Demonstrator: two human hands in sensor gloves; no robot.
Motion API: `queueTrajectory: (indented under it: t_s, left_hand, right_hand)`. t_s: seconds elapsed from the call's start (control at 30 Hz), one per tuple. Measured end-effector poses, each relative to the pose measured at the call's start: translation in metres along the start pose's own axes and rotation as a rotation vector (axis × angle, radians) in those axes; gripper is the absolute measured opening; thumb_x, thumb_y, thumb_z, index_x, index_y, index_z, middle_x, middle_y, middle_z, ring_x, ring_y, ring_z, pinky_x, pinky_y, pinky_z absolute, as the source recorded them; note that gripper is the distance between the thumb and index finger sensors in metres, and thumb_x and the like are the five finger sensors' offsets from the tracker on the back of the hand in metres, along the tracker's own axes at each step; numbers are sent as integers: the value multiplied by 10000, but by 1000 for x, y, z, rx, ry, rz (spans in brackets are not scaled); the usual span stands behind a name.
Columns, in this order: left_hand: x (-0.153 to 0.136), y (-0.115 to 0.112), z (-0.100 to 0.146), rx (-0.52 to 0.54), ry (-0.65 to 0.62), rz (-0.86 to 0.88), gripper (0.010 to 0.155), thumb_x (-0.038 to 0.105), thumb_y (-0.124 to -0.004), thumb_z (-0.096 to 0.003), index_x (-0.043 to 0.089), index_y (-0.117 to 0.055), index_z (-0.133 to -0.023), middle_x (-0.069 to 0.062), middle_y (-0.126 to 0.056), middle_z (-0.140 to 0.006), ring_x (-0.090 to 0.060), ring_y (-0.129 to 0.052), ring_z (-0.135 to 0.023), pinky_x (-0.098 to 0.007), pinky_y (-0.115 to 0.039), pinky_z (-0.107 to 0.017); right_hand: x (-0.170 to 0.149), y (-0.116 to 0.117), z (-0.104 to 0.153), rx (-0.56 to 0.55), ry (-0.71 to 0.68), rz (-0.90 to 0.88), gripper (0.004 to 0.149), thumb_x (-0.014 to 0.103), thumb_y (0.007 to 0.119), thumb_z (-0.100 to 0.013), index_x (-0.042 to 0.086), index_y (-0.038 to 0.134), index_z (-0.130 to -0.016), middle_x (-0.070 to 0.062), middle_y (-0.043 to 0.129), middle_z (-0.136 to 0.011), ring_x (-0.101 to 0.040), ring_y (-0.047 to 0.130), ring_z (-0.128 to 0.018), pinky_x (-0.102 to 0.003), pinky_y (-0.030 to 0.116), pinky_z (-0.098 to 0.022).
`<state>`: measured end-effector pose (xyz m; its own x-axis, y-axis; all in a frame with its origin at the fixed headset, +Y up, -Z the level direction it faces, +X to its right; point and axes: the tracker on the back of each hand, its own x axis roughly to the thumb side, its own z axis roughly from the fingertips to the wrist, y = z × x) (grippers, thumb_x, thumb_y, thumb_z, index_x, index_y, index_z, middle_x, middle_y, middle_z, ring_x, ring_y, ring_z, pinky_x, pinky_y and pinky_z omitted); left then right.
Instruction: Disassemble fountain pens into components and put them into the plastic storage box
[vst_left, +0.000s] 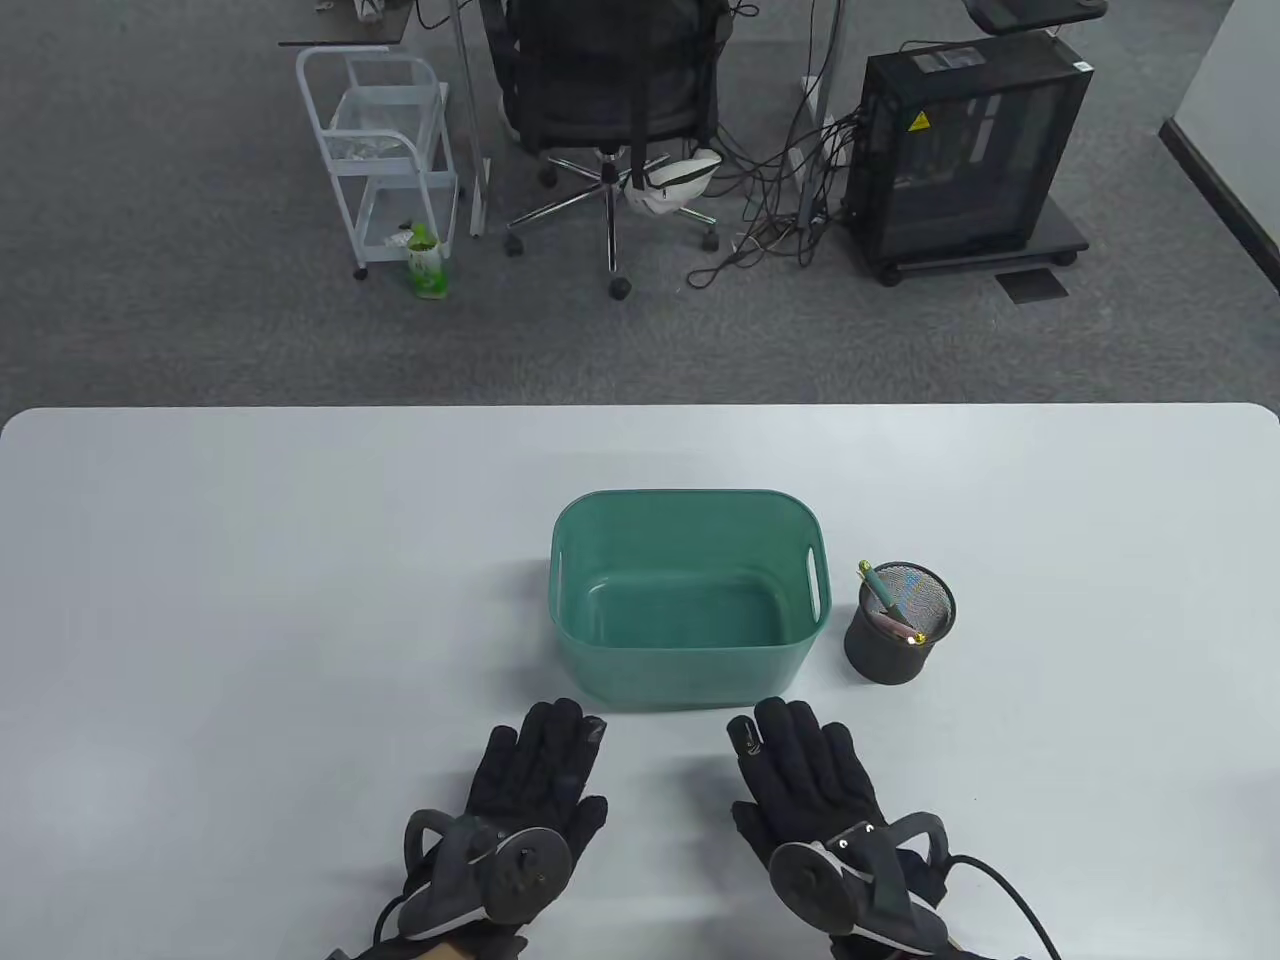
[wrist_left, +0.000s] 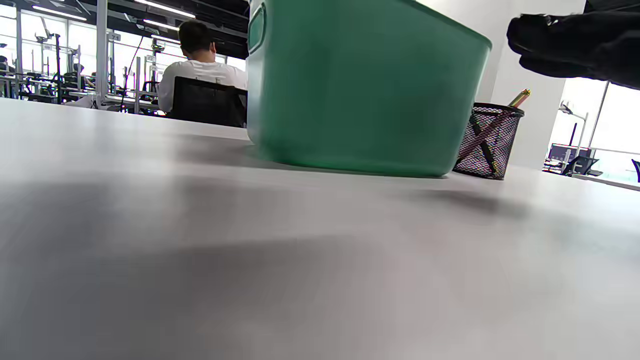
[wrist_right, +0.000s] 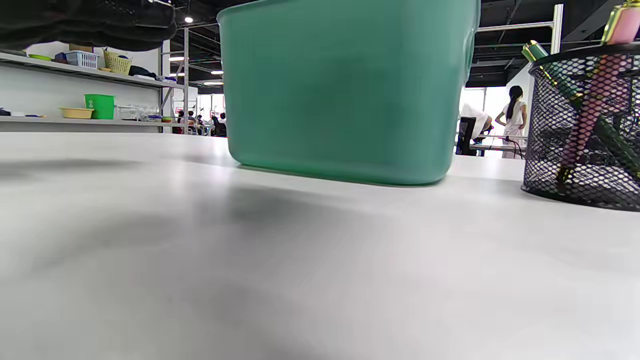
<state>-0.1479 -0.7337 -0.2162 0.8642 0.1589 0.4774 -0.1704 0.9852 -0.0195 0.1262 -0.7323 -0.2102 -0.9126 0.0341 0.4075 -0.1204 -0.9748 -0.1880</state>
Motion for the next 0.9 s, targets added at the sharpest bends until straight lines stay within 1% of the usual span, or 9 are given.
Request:
queueTrajectory:
  t_s: [0.17,0.4,0.73,0.9]
  left_hand:
    - [0,-2,-1,-13,-4,-8,680,462,-389,-689,131,-262,-1269,-161,-239,-1317,-371,-260,-1216,-545,-202,-856]
    - [2,-3,-1,-18,-38,-29,684,469,-391,-690,132,-260,-1270,-161,-241,-1318,-373,-263,-1215,-544,-202,-855]
    - [2,-2,0,-8,-50,-35,687,472,-393,-688,132,-259,-1269,-160,-241,-1317,-374,-262,-1214,-544,-201,-855]
    - [4,-3,1,-5,-55,-45,691,479,-394,-685,133,-257,-1268,-161,-240,-1316,-374,-262,-1214,-544,-199,-855]
  right_hand:
    - [-3,0,0,2,14,-1,689,480,477,-596,187,322,-1200,-106,203,-1218,-346,310,-1118,-496,280,-816]
    - [-6,-3,-1,-27,38,10,688,479,480,-595,189,324,-1199,-105,202,-1218,-348,308,-1118,-497,277,-817]
    - [-8,-3,0,-5,48,-1,690,480,482,-594,188,324,-1199,-106,205,-1217,-347,308,-1118,-497,278,-816]
    - [-8,-4,0,-13,48,5,691,480,484,-593,185,328,-1198,-111,208,-1218,-349,315,-1118,-498,283,-816]
